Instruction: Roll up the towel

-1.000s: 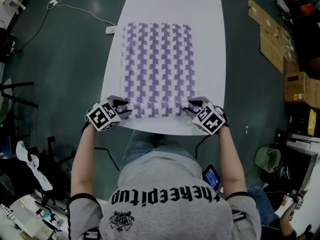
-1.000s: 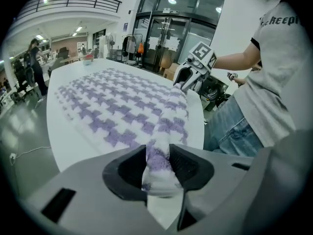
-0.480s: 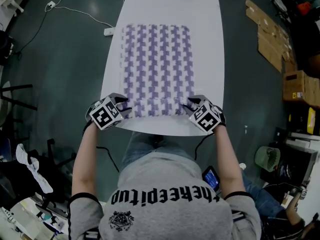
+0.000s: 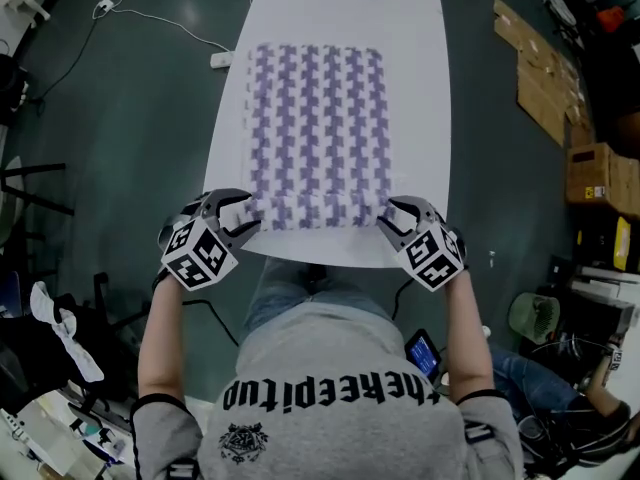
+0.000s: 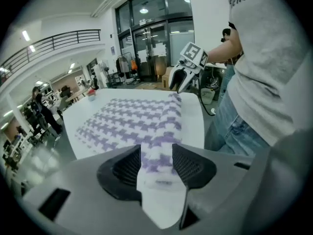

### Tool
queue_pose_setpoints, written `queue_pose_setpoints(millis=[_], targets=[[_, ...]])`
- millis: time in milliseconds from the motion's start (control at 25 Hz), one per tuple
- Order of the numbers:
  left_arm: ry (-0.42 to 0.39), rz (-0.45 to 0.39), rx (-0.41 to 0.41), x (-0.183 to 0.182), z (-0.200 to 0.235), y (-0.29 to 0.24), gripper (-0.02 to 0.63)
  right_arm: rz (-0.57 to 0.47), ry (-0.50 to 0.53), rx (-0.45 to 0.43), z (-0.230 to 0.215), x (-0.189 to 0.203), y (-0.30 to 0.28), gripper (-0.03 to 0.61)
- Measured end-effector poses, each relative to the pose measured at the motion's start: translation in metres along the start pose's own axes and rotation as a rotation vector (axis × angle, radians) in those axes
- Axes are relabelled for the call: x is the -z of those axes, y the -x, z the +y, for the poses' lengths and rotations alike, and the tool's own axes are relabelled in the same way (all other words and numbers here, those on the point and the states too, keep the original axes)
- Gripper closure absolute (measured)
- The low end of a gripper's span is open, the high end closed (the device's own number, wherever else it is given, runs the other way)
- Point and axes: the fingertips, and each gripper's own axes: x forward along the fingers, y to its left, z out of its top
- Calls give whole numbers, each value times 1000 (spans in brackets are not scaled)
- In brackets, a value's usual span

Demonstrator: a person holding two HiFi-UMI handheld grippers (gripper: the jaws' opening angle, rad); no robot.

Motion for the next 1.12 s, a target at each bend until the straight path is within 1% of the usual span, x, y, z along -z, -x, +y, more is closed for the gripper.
queue_pose_setpoints(millis=[80, 200, 360, 440, 520, 600, 680, 760, 840, 960, 1040, 1120], targets=[[-25, 44, 44, 13, -26, -10, 420, 25, 50, -31, 24, 4, -11, 432], [-4, 110, 82, 36, -46, -26, 386, 82, 132, -38, 44, 13, -29, 406], [28, 155, 75, 61, -46, -31, 370, 165, 235, -27, 55, 23, -50, 376], [22, 172, 70, 80, -38, -23, 370, 183, 257, -11, 61, 12, -63, 374], [0, 199, 65, 90, -25, -18, 371, 198, 272, 1, 56, 2, -70, 376], [-26, 223, 56, 79, -18, -26, 388, 205, 281, 8, 40, 6, -65, 385], [-38, 227, 54, 62, -18, -34, 443, 198, 277, 19, 27, 14, -56, 448], [-36, 218, 74, 54, -19, -34, 475, 188, 270, 22, 22, 16, -49, 482], [-29, 211, 110, 47, -22, -34, 482, 188, 260, 10, 21, 19, -43, 495], [-15, 203, 184, 40, -26, -36, 482, 191, 234, -38, 16, 23, -38, 499], [9, 189, 238, 35, -19, -33, 482, 197, 212, -90, 10, 18, -35, 499], [34, 177, 283, 36, -23, -26, 482, 207, 185, -147, 18, 16, -30, 500]])
